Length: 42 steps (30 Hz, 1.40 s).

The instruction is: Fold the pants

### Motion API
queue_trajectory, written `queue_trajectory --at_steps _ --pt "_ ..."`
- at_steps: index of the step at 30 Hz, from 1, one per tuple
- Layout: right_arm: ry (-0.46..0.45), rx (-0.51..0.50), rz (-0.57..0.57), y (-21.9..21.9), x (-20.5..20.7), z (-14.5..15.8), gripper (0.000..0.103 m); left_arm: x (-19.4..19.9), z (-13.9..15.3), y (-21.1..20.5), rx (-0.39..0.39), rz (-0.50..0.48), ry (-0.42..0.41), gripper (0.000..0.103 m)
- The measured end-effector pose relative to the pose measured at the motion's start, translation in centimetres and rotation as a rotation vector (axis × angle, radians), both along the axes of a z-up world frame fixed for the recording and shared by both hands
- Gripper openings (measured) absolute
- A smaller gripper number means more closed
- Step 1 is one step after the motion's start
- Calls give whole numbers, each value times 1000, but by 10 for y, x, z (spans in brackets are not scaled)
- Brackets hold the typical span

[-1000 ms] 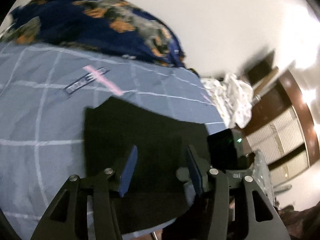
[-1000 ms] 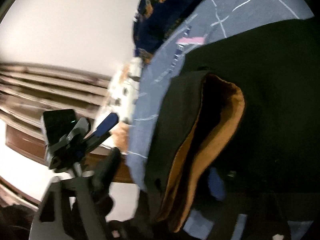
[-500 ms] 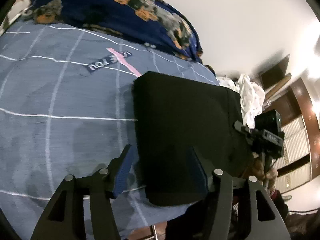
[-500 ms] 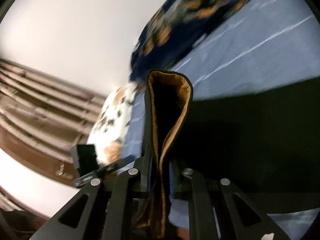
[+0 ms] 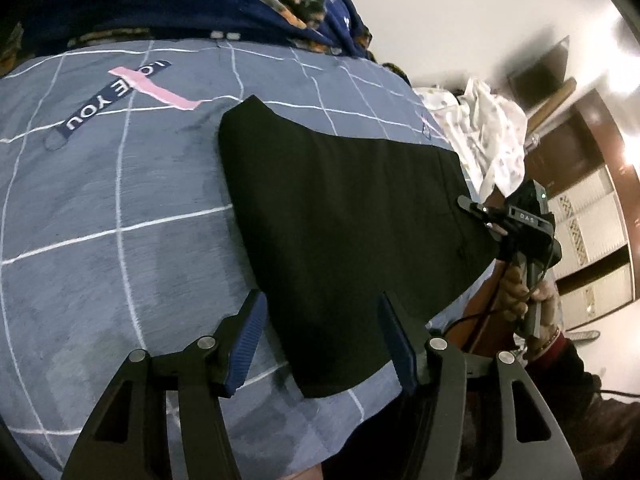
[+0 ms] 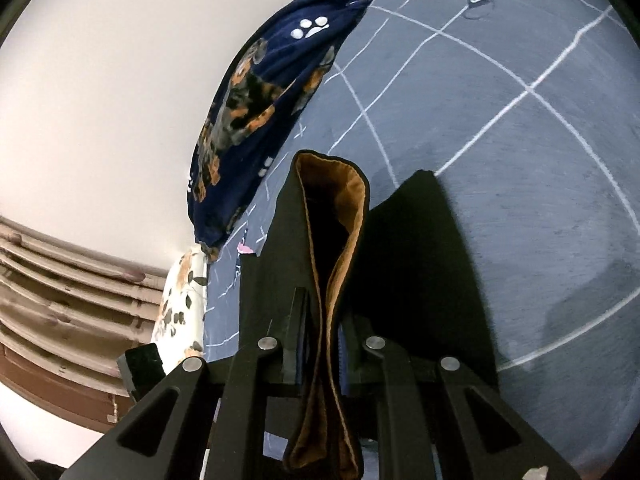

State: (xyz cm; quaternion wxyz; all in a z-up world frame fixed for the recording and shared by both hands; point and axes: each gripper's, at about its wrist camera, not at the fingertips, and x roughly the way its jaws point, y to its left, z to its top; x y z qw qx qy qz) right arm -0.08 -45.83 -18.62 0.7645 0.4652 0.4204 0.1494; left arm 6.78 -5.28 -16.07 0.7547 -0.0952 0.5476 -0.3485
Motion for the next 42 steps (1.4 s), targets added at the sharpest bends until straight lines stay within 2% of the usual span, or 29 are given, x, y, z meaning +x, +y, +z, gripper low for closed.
queue_trajectory --at_steps 17,20,22,26,28,30,35,42 --pt "-37 -36 -7 -19 -3 -17 12 7 -24 -7 53 21 63 59" --pt "-40 -9 3 -23 -3 -23 12 7 -27 -10 60 16 71 59" --pt "-24 41 -43 -33 -10 -28 16 5 -26 -11 69 12 71 59" --pt "-78 55 -137 -50 -39 -8 17 5 -21 -10 64 11 62 59" --pt "-122 75 -133 -50 -58 10 17 5 -19 -10 54 13 67 60" --pt "-130 65 -104 -43 -73 23 17 5 -19 -10 42 14 73 60" --pt "-94 75 -72 -26 -91 26 17 2 -15 -18 38 0 47 60" --pt "-18 79 -66 -16 -86 4 17 -1 -16 -21 48 -1 53 60"
